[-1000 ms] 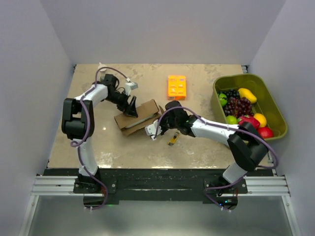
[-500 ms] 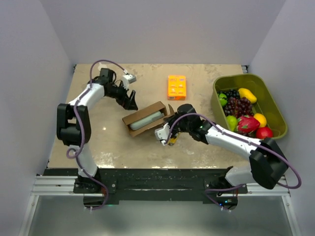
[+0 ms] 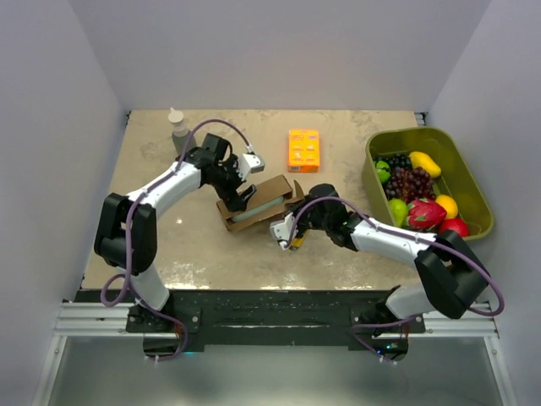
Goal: Unpack the express box
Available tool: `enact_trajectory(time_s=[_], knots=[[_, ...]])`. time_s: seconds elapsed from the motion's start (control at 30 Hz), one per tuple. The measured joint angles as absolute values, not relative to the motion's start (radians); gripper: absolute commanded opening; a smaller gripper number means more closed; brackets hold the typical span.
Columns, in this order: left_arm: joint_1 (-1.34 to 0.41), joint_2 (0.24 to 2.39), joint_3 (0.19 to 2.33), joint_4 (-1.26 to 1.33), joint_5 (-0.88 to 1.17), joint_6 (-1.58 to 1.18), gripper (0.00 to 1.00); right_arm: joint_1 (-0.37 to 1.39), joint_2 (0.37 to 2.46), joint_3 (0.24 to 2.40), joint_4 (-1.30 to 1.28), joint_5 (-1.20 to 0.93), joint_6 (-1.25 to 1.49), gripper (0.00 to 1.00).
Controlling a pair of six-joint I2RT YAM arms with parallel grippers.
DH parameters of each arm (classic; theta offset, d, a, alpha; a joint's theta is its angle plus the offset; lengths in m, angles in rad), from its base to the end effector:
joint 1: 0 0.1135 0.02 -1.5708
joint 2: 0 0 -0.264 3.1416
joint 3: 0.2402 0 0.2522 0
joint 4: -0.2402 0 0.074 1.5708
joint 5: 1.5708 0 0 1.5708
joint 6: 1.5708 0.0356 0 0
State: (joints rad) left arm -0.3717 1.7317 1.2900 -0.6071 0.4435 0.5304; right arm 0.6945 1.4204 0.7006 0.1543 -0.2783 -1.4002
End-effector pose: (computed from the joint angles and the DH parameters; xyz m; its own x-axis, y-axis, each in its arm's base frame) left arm 0.3320 -0.1458 0.2316 -0.4299 0.6580 -0.6183 0.8635 0.4996 -0.0686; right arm 0.2209 0.1967 0.2002 0.7122 -0.6400 -0.2884 -0.5405 -0.2377 -0.8071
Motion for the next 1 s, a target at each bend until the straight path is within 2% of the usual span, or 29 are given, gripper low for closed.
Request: enact_trajectory(time_s=[0.1,0.13,0.23,0.4,0.53,0.67,0.77,1.0], knots=[[-0.381,1.737,1.257,-0.595,0.379,0.545,1.00,0.694,1.418,0.686,0.174,-0.276,-1.400,0.02],[-0.384,1.741,1.257,-0.588,0.369,0.546,1.00,0.694,1.413,0.680,0.176,-0.275,-1.401,0.16],[-0.390,1.756,1.259,-0.570,0.364,0.548,1.00,0.695,1.392,0.661,0.162,-0.272,-1.399,0.27],[-0.391,1.797,1.284,-0.574,0.375,0.547,0.97,0.694,1.327,0.646,0.044,-0.256,-1.388,0.32],[-0.387,1.834,1.330,-0.620,0.390,0.535,0.88,0.685,1.264,0.647,-0.101,-0.261,-1.369,0.35],[-0.350,1.895,1.387,-0.653,0.485,0.493,0.82,0.648,1.299,0.693,-0.256,-0.280,-1.311,0.38],[-0.295,1.935,1.408,-0.665,0.591,0.451,0.79,0.602,1.397,0.834,-0.392,-0.292,-1.250,0.39],[-0.240,1.955,1.410,-0.670,0.701,0.421,0.75,0.498,1.590,1.427,-0.569,-0.361,-1.107,0.38]])
